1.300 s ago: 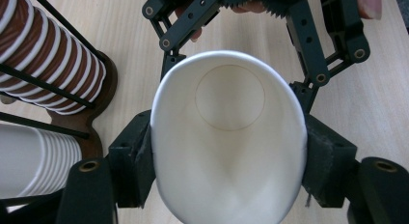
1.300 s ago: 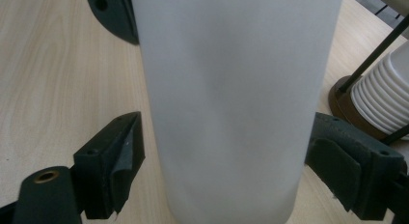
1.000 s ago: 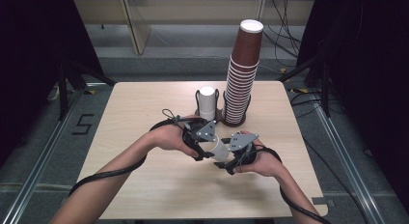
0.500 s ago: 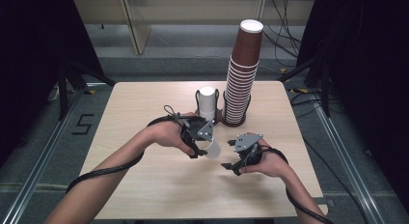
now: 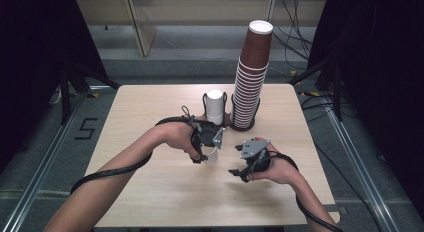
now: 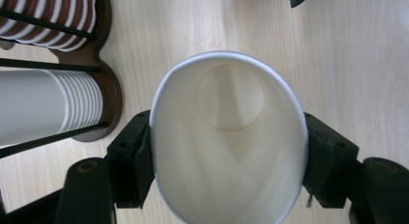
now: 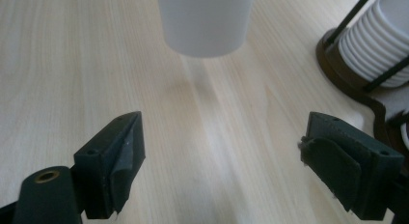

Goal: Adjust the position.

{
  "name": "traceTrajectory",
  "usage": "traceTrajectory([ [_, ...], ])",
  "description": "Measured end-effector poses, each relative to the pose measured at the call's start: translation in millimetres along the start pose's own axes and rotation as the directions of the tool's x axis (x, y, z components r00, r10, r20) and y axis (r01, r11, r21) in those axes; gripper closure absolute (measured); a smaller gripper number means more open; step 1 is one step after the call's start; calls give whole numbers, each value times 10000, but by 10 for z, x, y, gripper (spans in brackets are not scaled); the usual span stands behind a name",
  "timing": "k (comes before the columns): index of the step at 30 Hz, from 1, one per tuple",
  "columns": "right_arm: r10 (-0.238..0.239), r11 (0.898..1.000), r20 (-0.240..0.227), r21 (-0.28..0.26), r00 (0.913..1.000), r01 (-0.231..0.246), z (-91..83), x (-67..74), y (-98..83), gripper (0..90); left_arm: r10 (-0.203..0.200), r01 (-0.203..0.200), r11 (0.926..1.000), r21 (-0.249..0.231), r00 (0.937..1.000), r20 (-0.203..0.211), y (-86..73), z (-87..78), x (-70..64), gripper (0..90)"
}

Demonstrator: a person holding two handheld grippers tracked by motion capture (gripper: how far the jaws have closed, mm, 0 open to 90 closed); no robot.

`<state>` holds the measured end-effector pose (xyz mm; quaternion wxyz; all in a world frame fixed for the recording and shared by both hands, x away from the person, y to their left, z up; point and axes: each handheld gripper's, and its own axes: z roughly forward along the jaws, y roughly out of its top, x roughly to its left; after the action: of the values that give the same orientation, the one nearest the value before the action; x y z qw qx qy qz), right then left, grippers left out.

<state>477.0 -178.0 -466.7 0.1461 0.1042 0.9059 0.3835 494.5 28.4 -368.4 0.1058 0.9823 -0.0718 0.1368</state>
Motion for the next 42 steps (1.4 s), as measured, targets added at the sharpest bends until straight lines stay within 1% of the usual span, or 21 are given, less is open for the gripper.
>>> traceTrajectory([
  [2,97,9999,42,-113,9999,-96,8,12,28,160,43,-43,10000,45,9999,96,17,-3,3,305],
  [3,-94,9996,179,-247,9998,98,12,4,43,161,64,-64,10000,23,9999,136,23,-6,6,305],
  [4,134,9995,67,-303,9999,-132,23,20,52,162,93,-94,9999,57,9998,167,29,-10,12,305],
  [8,8,9962,143,-868,9999,4,67,20,85,167,205,-208,9997,133,9995,228,41,-5,22,305],
  [9,140,9955,68,-937,9999,-133,79,32,89,169,231,-234,9996,154,9995,229,47,-4,20,305],
  [12,364,9898,32,-1382,9993,-356,124,54,113,176,297,-300,9995,120,9993,244,66,-9,19,305],
  [15,346,9855,-32,-1661,9994,-346,176,64,141,185,400,-403,9991,102,9989,223,87,-18,24,304],
  [16,209,9839,16,-1776,9998,-203,190,62,153,187,374,-376,9993,78,9991,221,91,-20,21,304],
  [18,451,9805,-82,-1912,9989,-458,207,81,171,190,445,-446,9990,38,9988,208,97,-21,23,304],
  [19,205,9786,-35,-2049,9998,-208,219,66,185,192,436,-437,9990,35,9988,221,97,-22,23,304],
  [21,295,9791,-129,-2010,9995,-315,227,74,194,195,409,-408,9992,-57,9990,186,98,-22,20,304],
  [22,170,9779,-9,-2085,9999,-168,227,65,200,196,361,-359,9993,-113,9991,221,99,-21,19,304],
  [25,212,9773,-80,-2105,9997,-224,233,63,213,202,329,-326,9993,-155,9992,241,104,-11,11,303],
  [28,376,9783,-232,-2031,9990,-415,243,79,223,207,272,-263,9993,-261,9990,348,114,-9,5,303],
  [30,184,9762,-99,-2161,9998,-201,256,63,229,210,320,-310,9990,-313,9990,325,126,-12,3,303],
  [32,400,9765,-168,-2112,9991,-426,262,76,229,218,263,-249,9989,-399,9990,357,136,-10,-3,303],
  [35,413,9747,-206,-2191,9989,-448,273,85,231,249,327,-311,9982,-511,9990,302,144,-11,1,302],
  [37,100,9736,-120,-2280,9999,-125,276,67,237,271,270,-250,9978,-621,9991,313,146,-12,0,301],
  [38,278,9745,-280,-2219,9992,-334,277,85,236,283,264,-241,9975,-659,9991,339,146,-14,-2,301],
  [40,193,9738,-321,-2258,9993,-260,277,85,238,307,241,-220,9976,-649,9992,320,143,-12,-2,299],
  [42,425,9735,-362,-2232,9984,-496,270,104,232,350,180,-161,9976,-669,9995,277,134,-9,7,293],
])
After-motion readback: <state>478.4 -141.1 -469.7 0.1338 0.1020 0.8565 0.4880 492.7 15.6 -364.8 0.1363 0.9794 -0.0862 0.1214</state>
